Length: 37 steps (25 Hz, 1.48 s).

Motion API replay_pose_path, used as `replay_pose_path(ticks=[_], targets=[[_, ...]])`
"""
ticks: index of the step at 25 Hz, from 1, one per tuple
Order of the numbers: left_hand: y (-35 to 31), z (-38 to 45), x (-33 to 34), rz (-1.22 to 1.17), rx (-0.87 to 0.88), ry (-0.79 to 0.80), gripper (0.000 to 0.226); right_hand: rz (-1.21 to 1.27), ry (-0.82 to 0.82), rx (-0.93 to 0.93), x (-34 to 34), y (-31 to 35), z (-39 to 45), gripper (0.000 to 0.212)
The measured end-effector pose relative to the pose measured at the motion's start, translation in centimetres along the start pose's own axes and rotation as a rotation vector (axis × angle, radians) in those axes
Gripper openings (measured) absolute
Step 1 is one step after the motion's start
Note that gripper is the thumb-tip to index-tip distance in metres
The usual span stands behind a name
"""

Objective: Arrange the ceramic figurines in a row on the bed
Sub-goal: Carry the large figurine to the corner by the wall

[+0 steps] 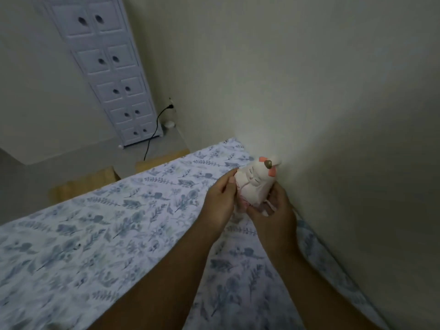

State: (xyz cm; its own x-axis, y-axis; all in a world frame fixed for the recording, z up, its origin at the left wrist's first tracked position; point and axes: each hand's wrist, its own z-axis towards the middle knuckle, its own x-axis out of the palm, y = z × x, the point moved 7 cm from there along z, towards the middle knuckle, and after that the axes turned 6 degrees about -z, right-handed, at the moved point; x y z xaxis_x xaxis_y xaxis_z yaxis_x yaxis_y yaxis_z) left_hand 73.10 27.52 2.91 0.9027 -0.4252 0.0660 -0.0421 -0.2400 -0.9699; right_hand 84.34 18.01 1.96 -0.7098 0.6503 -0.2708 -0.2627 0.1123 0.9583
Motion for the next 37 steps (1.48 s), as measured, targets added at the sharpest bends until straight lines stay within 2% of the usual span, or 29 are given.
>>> replay_pose_path(ticks=[4,9,15,19,24,26,28,32,37], targets=[[0.4,6.1,2.9,0.055,0.004,0.029,0.037,0.031,-0.043,0.031,-0.6,-2.9,5.8,0.068],[2.6,9.3,3.9,0.036,-0.033,0.039,0.036,0.024,-0.115,0.063,-0.4,-5.9,7.2,0.065],[3.4,8.3,3.8,0.026,0.002,-0.030,0.036,-0.024,-0.073,0.036,0.2,-8.0,6.7,0.078],[2.8,7.7,3.5,0.034,-0.022,-0.015,0.039,-0.064,-0.031,0.037,0.4,-7.5,7.1,0.081],[1.7,0.2,-2.3,0.250,0.045,-0.103,0.044,-0.408,-0.108,0.045,1.0,-3.5,0.3,0.079],[2.2,-5.2,-6.8,0.350,0.080,-0.188,0.045,-0.471,0.039,-0.025,4.3,-1.5,-4.8,0.068],[3.4,-11.2,-12.5,0.461,0.093,-0.308,0.046,-0.494,0.273,-0.135,9.4,0.4,-9.9,0.060],[5.2,-22.5,-22.7,0.589,0.037,-0.478,0.053,-0.575,0.635,-0.342,19.2,3.4,-19.6,0.056],[7.0,-31.8,-33.8,0.748,-0.010,-0.696,0.064,-0.647,0.948,-0.349,28.0,4.8,-27.9,0.065]])
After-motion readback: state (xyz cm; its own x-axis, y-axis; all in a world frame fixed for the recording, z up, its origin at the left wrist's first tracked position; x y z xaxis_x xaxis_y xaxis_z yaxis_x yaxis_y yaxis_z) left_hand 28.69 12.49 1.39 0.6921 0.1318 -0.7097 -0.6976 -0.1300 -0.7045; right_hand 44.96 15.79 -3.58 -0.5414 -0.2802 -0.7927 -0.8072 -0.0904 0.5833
